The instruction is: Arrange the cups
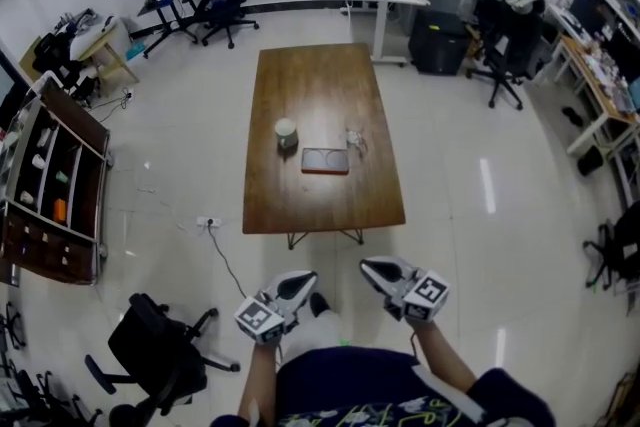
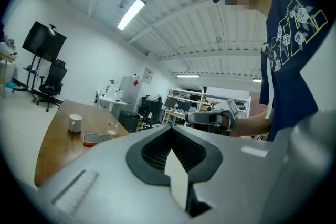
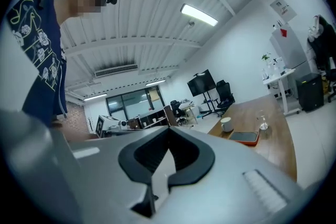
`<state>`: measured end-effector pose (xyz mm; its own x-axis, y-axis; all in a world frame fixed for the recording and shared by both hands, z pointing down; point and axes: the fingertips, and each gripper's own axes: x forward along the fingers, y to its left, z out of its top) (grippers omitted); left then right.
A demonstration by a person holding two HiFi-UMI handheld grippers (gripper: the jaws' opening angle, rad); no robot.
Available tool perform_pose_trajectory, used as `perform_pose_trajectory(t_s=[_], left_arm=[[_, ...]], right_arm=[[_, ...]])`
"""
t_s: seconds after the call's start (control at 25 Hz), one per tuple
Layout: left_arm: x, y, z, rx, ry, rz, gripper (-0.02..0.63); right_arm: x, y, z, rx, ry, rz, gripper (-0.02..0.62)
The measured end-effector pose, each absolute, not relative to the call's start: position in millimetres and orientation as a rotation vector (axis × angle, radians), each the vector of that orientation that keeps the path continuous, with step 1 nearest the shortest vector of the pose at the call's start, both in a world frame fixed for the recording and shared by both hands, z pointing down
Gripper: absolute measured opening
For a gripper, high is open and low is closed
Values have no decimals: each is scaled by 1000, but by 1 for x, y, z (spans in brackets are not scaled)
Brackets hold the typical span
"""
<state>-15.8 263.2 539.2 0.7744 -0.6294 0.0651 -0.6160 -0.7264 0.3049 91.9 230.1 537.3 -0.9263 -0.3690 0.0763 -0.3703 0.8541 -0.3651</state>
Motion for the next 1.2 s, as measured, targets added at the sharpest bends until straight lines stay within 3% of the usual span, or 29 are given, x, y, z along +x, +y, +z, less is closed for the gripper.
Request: perform_pose_trajectory(t_s=[0.4, 0.84, 1.2], left_arm=[[-71, 145, 546, 2622, -931, -74, 2], [-51, 31, 545, 2585, -1025, -173, 2], [-21, -9, 537, 2641, -1003, -58, 2]], right_arm=[[54, 115, 537, 663, -2981, 565, 1], [38, 38, 542, 389, -2986, 532, 1], [54, -8, 540, 351, -3012, 501, 1]])
